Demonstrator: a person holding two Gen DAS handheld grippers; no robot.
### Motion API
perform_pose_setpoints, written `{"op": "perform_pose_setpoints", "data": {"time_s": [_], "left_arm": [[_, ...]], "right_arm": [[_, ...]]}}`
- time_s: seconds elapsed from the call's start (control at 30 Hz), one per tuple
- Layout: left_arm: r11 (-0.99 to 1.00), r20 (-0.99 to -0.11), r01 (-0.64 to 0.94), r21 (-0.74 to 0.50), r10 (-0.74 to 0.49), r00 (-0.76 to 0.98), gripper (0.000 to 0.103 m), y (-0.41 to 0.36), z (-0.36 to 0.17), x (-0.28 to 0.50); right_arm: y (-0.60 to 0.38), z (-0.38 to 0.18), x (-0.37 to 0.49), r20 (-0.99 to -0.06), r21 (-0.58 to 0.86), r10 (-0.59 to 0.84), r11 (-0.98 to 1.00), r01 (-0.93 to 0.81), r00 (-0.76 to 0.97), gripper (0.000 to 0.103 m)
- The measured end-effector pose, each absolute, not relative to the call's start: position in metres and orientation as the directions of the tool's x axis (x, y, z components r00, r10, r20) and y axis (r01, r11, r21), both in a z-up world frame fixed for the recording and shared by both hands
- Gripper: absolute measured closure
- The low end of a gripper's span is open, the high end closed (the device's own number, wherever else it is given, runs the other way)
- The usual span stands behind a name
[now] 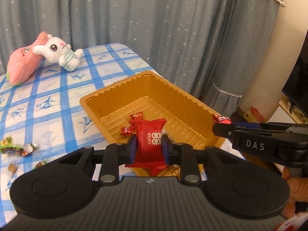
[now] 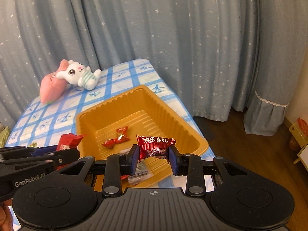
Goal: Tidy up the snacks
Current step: 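Carry both red packets over the orange tray, then open both grippers to drop the red packets into the tray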
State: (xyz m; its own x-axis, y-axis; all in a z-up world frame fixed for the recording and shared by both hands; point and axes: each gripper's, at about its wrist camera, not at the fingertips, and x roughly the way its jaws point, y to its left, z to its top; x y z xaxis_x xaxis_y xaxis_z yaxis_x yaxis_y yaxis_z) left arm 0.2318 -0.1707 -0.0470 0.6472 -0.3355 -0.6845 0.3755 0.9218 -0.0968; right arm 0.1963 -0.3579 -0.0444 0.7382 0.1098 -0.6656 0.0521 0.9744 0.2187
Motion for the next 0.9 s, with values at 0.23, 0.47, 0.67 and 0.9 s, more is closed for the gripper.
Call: {"op": "perform_pose_setpoints", "data": {"time_s": [0.23, 0.47, 0.67, 0.9], "left_arm": [[0.912, -0.687, 0.395, -0.107, -0.355, 0.634, 0.076, -0.179, -0.057, 0.248], [0.923, -0.681, 0.372, -0.098, -0.335, 0.652, 0.073, -0.165, -0.056, 0.246], [0.943, -0.68, 0.319, -0.092, -0.294, 0.672, 0.071, -0.138, -0.053, 0.24], [0.961, -0.681, 0.264, -0.086, -0.25, 0.688, 0.064, -0.115, -0.054, 0.231]], "right_arm": [[-0.365, -0.054, 0.208, -0.678, 0.217, 0.102, 0.974, 0.065, 0.728, 0.069], [-0.365, -0.058, 0.211, -0.68, 0.217, 0.106, 0.974, 0.062, 0.725, 0.069], [-0.359, -0.057, 0.218, -0.673, 0.224, 0.121, 0.974, 0.045, 0.729, 0.069], [-0.349, -0.057, 0.231, -0.665, 0.261, 0.17, 0.965, 0.014, 0.728, 0.063]]}}
